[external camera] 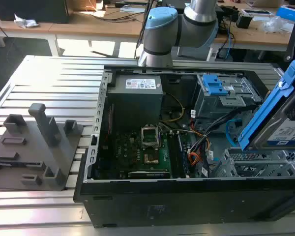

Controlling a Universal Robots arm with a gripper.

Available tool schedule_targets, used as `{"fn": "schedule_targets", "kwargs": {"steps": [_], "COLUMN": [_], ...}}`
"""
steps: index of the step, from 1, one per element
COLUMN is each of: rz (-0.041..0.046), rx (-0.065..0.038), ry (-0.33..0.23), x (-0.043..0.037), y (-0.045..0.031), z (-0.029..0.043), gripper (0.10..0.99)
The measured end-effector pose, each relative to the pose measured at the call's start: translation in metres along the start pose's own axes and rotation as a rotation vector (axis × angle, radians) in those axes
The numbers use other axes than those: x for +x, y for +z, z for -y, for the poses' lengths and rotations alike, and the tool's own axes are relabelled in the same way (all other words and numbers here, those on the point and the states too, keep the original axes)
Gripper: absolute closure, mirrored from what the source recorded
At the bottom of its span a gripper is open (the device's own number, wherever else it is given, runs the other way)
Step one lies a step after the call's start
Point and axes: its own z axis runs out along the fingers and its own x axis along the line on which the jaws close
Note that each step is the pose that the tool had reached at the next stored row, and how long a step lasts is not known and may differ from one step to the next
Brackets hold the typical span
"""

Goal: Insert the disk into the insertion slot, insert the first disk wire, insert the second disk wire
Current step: 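Insert the disk into the insertion slot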

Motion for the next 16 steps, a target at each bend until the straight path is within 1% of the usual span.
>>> {"fn": "schedule_targets", "kwargs": {"steps": [4, 8, 10, 12, 13, 14, 16], "rz": [0.0, -0.0001, 0.0, 0.0001, 0.0, 0.0002, -0.0001], "rx": [0.0, 0.0, -0.001, -0.001, -0.001, -0.002, -0.002], "ry": [0.0, 0.0, 0.0, 0.0, 0.0, 0.0, 0.0], "x": [0.0, -0.0001, -0.0002, -0.0009, -0.0021, -0.0035, -0.0044], "y": [0.0069, 0.0196, 0.0251, 0.0283, 0.0313, 0.0372, 0.0419], "z": [0.0003, 0.0011, 0.0035, 0.0057, 0.0083, 0.011, 0.0126], "gripper": [0.714, 0.714, 0.714, 0.714, 0.714, 0.714, 0.714]}}
